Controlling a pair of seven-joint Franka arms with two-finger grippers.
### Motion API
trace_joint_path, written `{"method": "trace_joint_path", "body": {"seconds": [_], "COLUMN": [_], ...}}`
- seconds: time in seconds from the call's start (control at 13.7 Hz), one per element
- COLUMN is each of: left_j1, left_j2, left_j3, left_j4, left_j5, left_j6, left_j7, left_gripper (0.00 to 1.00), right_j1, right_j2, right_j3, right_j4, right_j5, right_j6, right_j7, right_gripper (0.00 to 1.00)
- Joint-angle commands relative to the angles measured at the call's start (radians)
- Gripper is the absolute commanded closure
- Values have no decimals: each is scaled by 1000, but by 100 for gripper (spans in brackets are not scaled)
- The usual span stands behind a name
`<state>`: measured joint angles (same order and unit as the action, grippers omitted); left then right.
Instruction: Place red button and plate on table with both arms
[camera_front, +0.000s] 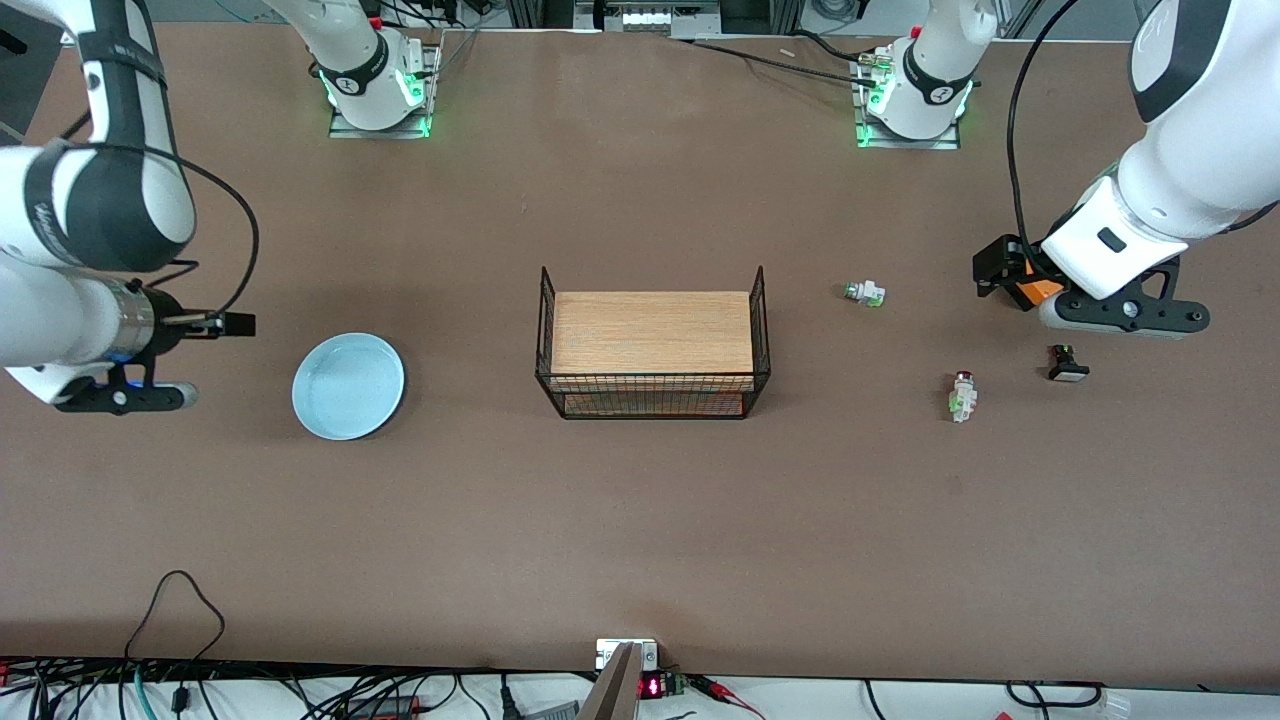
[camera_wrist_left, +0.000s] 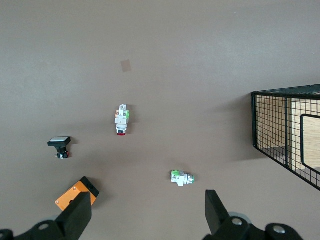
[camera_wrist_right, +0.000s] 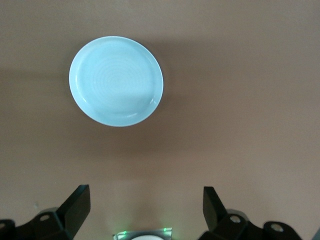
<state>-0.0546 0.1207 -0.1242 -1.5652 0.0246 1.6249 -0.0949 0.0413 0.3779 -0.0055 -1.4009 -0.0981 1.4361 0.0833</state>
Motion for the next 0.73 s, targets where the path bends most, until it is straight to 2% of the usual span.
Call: {"method": "trace_joint_path", "body": {"seconds": [0.0,0.15,0.37,0.66], "left_j1": [-2,-2,-2,-1], "left_j2": [-18,-18,-18,-18], "left_j3": [0,0,0,0], "left_j4": [-15,-15,-15,-15], "left_j5": [18,18,18,18], "left_j6": [-5,-5,-5,-5], "left_j7": [4,4,4,6], "left_gripper": [0,0,0,0], "right_j1": [5,23,72,25], "right_j2": [-30,-63,-177,-309], "right_j3": [9,9,30,36], "right_j4": [66,105,93,-19], "right_j5": [-8,7,3,26], "right_j6": [-121,-193,-186,-157], "right_j7": [102,163,176,175], "right_gripper": [0,0,0,0]}}
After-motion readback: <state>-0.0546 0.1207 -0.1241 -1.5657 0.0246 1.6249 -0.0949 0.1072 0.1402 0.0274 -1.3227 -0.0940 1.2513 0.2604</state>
